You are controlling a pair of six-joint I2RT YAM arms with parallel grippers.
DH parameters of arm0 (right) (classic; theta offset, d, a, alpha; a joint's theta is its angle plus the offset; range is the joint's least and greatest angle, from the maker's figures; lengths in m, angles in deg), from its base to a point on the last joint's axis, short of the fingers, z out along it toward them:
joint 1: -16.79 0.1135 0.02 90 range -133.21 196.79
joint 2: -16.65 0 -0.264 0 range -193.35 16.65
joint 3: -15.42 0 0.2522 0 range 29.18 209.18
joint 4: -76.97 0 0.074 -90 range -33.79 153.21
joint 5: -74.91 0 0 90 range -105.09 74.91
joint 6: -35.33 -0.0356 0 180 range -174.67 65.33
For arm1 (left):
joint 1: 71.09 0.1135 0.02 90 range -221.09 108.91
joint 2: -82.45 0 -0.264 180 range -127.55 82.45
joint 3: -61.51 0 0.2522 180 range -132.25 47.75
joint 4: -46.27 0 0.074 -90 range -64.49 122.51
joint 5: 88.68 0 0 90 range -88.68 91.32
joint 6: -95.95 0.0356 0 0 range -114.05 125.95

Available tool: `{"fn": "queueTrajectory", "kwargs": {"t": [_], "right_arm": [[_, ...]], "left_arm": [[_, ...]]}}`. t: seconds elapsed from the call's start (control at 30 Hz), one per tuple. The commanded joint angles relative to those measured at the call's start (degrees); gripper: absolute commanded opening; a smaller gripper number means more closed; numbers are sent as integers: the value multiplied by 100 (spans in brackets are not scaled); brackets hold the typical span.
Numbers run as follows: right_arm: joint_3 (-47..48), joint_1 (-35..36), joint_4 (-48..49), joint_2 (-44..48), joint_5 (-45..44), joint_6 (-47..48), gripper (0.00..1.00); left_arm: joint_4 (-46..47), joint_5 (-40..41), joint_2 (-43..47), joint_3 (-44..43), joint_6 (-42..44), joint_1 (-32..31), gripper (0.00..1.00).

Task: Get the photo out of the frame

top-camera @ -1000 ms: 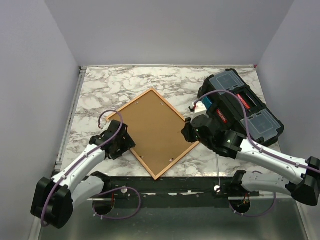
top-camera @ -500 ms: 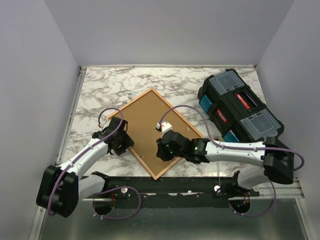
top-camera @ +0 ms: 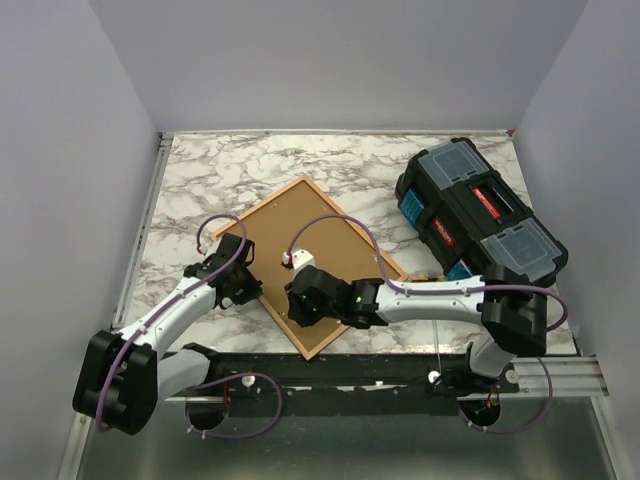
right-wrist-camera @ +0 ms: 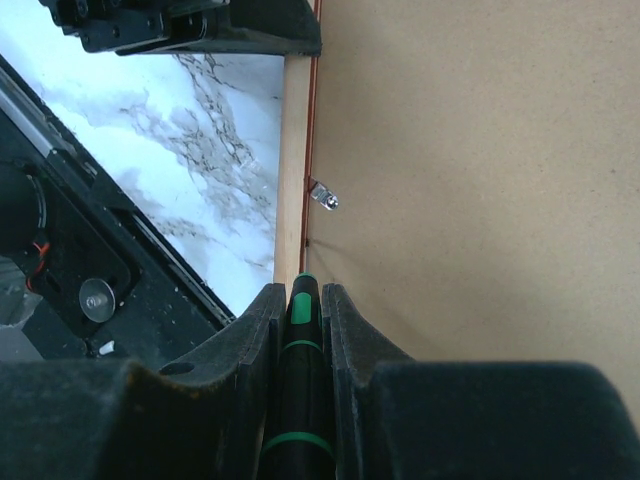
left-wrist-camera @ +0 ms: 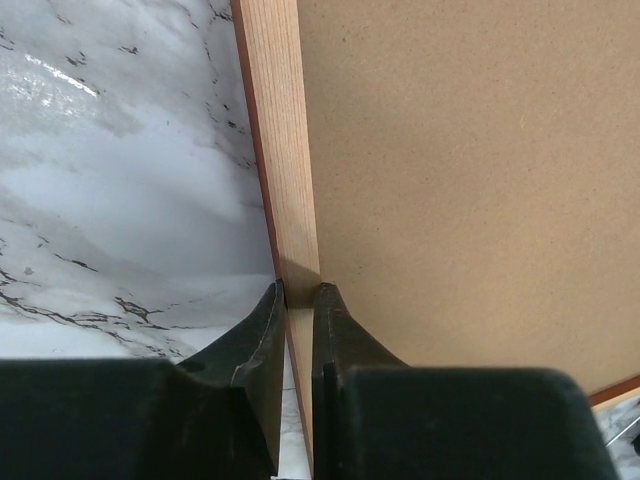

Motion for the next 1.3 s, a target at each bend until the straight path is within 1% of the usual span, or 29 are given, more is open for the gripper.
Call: {"fn": "queueTrajectory", "kwargs": {"t": [0.0,0.07,0.37,0.67,0.87,1.03,1.13,1.27], "right_arm": [[186,126,78,-185,-211,88,1],[240,131,92,-295,-228,94,1],[501,124,53,-534,-752,60,1],[829,126,-15,-885,-873,152,1],[1118,127,-308,-1072,-1356,190,1],[1268,122,-473,-1111,-1504,250,1],[1269,127,-541,-916,-1209,314,1],[955,127,-248,-337,-585,119,1]], "left_arm": [[190,163,-65,163,171,37,2],[231,109,-66,201,167,38,0],[245,35,12,383,145,39,0],[167,40,206,441,123,36,0],[139,36,207,474,101,36,0],[126,54,207,492,92,37,0],[117,54,214,478,101,38,0],[104,51,212,454,127,37,0]]}}
